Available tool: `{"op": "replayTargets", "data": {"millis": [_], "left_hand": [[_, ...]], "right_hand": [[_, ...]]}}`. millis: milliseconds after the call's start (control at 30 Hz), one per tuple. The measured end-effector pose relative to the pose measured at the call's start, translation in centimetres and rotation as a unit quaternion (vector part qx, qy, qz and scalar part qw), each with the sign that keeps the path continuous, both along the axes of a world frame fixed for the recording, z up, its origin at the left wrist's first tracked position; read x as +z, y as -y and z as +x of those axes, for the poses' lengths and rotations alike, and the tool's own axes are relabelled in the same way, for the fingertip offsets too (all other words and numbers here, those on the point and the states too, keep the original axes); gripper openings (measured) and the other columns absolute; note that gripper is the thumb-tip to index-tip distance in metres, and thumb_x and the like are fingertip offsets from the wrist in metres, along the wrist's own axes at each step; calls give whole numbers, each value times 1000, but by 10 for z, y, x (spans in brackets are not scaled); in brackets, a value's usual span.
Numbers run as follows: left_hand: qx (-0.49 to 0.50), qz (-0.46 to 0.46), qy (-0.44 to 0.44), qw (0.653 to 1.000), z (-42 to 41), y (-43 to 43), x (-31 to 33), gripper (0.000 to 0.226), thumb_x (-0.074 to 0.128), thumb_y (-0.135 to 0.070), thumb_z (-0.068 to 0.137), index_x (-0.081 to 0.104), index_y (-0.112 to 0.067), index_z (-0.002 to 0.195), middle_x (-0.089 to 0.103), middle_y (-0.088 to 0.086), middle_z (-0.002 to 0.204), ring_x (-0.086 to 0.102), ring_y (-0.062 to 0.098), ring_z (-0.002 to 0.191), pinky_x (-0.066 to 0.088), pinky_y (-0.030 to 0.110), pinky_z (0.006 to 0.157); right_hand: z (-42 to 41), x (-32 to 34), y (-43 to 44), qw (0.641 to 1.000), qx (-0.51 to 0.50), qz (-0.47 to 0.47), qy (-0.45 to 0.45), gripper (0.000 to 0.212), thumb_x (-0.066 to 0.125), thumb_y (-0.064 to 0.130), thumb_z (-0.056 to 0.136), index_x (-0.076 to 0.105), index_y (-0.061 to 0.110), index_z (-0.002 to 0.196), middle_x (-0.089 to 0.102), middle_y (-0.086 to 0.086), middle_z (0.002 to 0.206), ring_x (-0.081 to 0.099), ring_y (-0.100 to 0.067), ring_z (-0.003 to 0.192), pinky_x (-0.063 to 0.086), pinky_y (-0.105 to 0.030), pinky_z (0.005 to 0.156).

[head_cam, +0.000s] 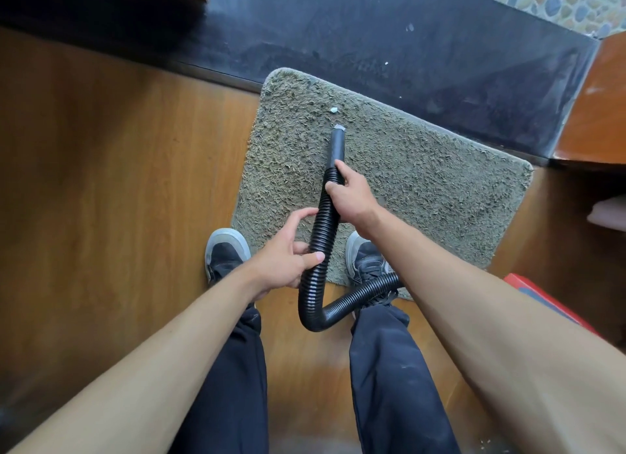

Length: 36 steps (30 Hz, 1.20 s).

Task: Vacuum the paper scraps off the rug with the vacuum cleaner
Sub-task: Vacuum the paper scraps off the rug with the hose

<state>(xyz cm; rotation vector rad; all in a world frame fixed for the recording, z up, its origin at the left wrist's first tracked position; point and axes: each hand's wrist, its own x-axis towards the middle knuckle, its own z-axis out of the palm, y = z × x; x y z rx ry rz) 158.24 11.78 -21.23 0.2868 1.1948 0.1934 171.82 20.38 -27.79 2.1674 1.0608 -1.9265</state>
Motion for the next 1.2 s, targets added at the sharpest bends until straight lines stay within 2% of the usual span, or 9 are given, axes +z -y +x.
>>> {"op": "replayTargets", "data": {"millis": [167, 333, 500, 633, 733, 800, 867, 1000, 1200], "left_hand": [[-17, 0, 3, 1000, 8, -7, -2, 67, 56, -3, 98, 32, -51, 139, 66, 7, 91, 61, 18, 80, 55, 41, 73], [-14, 0, -5, 1000, 7, -11, -3, 67, 55, -3, 98, 31, -49, 140, 66, 5, 88, 62, 14, 78, 57, 37, 69], [5, -10, -6, 1000, -5, -3, -6, 66, 57, -3, 98, 32, -52, 135, 73, 3, 95, 66, 17, 85, 57, 48, 80], [32, -18, -10, 999, -14, 3, -8, 67, 57, -1, 98, 33, -51, 137, 73, 5, 96, 68, 19, 87, 56, 53, 82], [28, -20, -5, 999, -12, 2, -8, 66, 57, -2, 98, 34, -51, 136, 73, 6, 98, 68, 18, 87, 58, 48, 78], [15, -17, -2, 1000, -7, -1, -7, 65, 57, -3, 98, 34, -51, 136, 73, 4, 98, 68, 16, 86, 59, 41, 73], [0, -12, 0, 1000, 1, -5, -7, 65, 57, -4, 98, 33, -52, 136, 72, 5, 98, 65, 16, 86, 56, 39, 73], [-26, -9, 3, 1000, 14, -14, -7, 66, 57, -4, 98, 33, -51, 136, 72, 17, 106, 64, 18, 86, 56, 43, 73], [-49, -7, 8, 999, 20, -21, -7, 68, 56, -3, 98, 31, -51, 141, 67, 21, 107, 62, 15, 82, 56, 30, 60]], "right_hand": [[14, 1, 0, 999, -46, -9, 1, 63, 44, 7, 94, 27, 20, 153, 54, -11, 133, 57, -15, 90, 49, -28, 69], [9, -2, -5, 998, -54, -11, 6, 62, 46, 7, 92, 32, 24, 151, 58, -7, 123, 59, -21, 93, 53, -33, 71], [-11, 0, -5, 1000, 16, 3, -3, 60, 47, 12, 88, 40, 25, 146, 60, -5, 122, 61, -22, 98, 53, -42, 92], [-26, -3, -6, 999, 39, 3, -3, 68, 48, 20, 78, 42, 29, 145, 61, -5, 124, 62, -27, 106, 50, -48, 97], [-22, 0, -5, 1000, 30, 3, 3, 67, 48, 18, 79, 42, 30, 144, 62, -4, 122, 63, -25, 102, 51, -47, 96], [-14, 3, -6, 1000, 11, 3, -5, 63, 48, 11, 85, 41, 25, 146, 61, -5, 122, 62, -19, 92, 54, -39, 85], [-4, 2, -8, 1000, -7, 2, -8, 64, 46, 7, 88, 37, 24, 149, 59, -8, 126, 58, -14, 86, 49, -31, 75], [14, -1, -8, 999, -40, 8, 8, 63, 47, 9, 88, 39, 27, 148, 61, -8, 125, 57, -17, 91, 48, -35, 82], [28, 0, -6, 994, -108, 7, 28, 62, 46, 6, 92, 35, 24, 150, 58, -4, 127, 61, -20, 96, 53, -40, 86]]}}
